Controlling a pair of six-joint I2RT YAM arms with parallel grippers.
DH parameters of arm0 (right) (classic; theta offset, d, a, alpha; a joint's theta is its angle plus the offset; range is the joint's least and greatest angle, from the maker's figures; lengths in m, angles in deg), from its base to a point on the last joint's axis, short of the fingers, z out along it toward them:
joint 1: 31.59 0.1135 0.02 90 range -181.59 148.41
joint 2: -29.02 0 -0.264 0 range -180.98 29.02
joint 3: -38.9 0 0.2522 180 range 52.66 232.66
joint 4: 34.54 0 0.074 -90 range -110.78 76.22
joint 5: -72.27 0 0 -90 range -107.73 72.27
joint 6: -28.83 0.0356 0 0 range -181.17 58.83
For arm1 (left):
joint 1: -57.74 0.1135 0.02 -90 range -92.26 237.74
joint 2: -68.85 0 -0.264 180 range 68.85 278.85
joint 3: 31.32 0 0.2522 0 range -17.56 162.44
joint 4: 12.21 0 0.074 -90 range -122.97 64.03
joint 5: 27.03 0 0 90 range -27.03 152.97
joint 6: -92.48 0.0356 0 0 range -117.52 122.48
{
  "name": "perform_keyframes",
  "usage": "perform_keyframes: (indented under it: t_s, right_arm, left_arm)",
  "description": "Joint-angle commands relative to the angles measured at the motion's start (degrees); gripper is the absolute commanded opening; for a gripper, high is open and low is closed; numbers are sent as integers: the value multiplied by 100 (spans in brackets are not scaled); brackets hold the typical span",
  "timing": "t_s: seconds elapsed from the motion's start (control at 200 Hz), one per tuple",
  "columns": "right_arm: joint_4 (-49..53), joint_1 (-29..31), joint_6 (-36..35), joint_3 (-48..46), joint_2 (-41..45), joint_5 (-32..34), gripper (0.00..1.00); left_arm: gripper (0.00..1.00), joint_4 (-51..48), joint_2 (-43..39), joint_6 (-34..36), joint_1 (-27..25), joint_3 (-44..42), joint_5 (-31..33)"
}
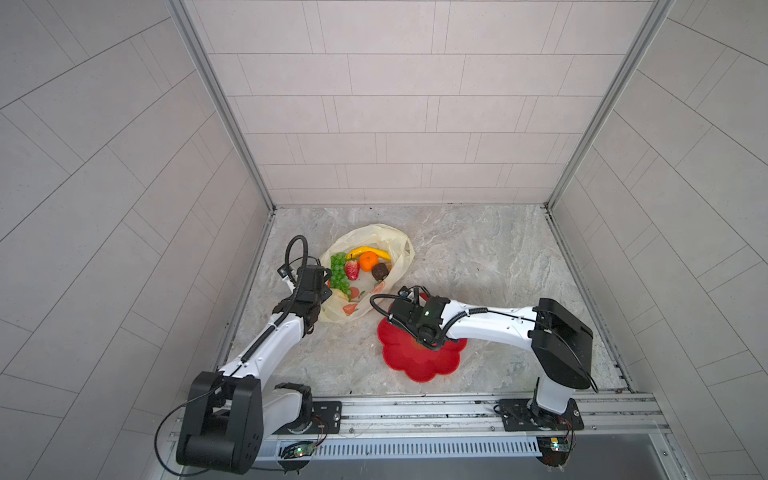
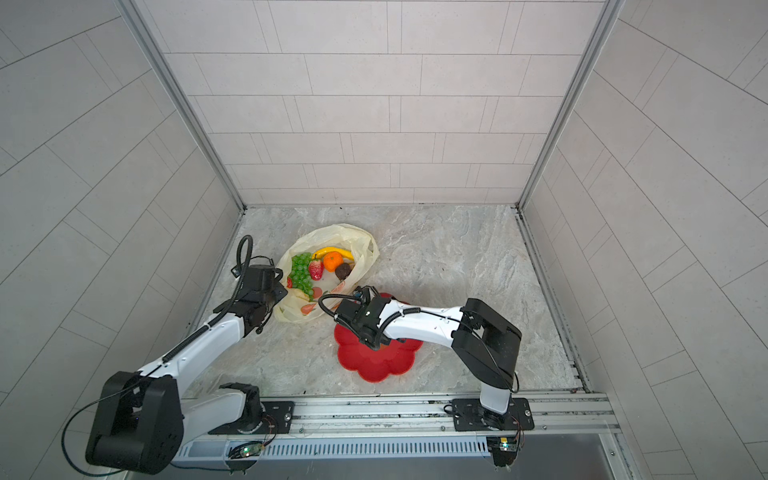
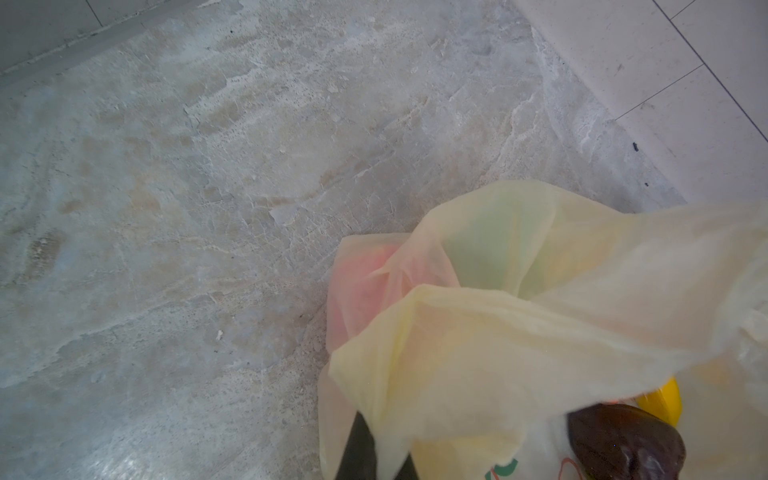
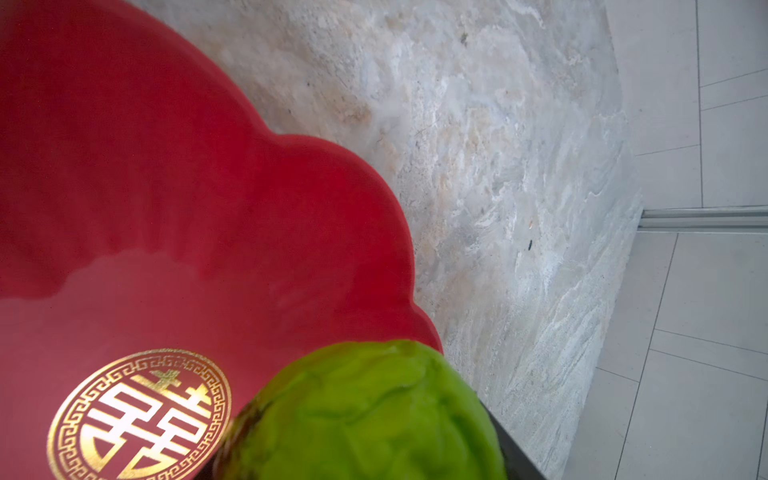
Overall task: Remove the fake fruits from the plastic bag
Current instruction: 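Carry the green custard apple with the right gripper over the red plate, then lower the custard apple onto the red plate and open the right gripper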
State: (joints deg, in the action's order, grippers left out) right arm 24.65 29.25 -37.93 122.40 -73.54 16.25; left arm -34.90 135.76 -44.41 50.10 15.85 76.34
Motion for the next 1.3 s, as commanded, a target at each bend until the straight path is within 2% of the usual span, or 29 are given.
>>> perform_keyframes:
  t_s: [0.0,0.295,0.375,0.47,0.585,0.756,0.986,1.141,1.296]
  right_arm:
    - [185,42,351,19,-291,489,58]
    - [182,60,431,-22,-570,512,64]
    - [157,77,385,-21,-607,454,69]
    - [3,86,201,-65,-576,41,78]
    - [-20,94,173,-92,-559,-170,82]
    - [10,94,146,-100,-475,-390,83]
    - [159,95,145,-189,48,-838,90]
    - [66,71,180,-419,401,-1111,91]
    - [-520,-301,199,-848,736,-1999,88]
  left_arm:
    - [0,-104,27,66,8,104,131]
    - [0,-88,68,66,8,104,138]
    - [0,-83,87,66,8,104,138]
    - [0,-83,136,58,8,104,139]
    - [0,-94,147,58,12,115,148]
    - [0,-109,138,58,8,121,166]
    - [0,-110,112,66,12,122,143]
    - [0,-113,86,66,8,121,157]
    - [0,-85,94,68,8,113,98]
